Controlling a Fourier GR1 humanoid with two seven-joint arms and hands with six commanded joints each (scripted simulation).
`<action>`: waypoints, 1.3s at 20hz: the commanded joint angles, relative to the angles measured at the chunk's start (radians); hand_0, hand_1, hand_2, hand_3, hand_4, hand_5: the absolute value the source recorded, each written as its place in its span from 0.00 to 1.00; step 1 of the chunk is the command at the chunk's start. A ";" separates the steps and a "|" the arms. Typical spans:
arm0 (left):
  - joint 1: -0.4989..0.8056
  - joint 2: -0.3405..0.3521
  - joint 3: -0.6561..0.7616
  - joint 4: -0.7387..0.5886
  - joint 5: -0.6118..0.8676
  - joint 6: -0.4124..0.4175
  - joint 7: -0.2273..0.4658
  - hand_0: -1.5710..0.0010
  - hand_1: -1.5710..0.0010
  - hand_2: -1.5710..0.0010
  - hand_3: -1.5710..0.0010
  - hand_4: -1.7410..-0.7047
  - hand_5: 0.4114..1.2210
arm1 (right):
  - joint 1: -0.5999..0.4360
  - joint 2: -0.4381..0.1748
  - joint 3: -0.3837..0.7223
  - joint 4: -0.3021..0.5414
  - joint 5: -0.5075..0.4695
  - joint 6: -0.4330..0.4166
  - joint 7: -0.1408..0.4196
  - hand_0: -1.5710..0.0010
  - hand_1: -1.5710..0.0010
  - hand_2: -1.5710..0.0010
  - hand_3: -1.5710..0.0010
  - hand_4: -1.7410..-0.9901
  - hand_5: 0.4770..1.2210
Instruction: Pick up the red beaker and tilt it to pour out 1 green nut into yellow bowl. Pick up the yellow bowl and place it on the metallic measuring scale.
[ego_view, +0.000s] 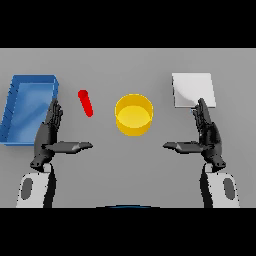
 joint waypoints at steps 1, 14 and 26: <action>-0.005 0.001 0.002 0.003 0.001 0.001 0.003 1.00 1.00 1.00 1.00 0.62 0.26 | -0.001 0.002 0.001 0.000 0.001 -0.002 0.001 1.00 1.00 1.00 1.00 0.82 0.25; 0.046 0.040 -0.085 -0.074 -0.148 0.026 0.028 1.00 1.00 1.00 1.00 0.62 0.25 | 0.102 -0.025 0.158 -0.109 0.290 -0.077 -0.110 1.00 1.00 1.00 1.00 0.83 0.25; -0.238 0.040 -0.014 0.296 -0.181 0.073 -0.063 1.00 1.00 1.00 1.00 0.57 0.27 | 0.101 -0.019 0.143 -0.114 0.244 -0.057 -0.112 1.00 1.00 1.00 1.00 0.69 0.26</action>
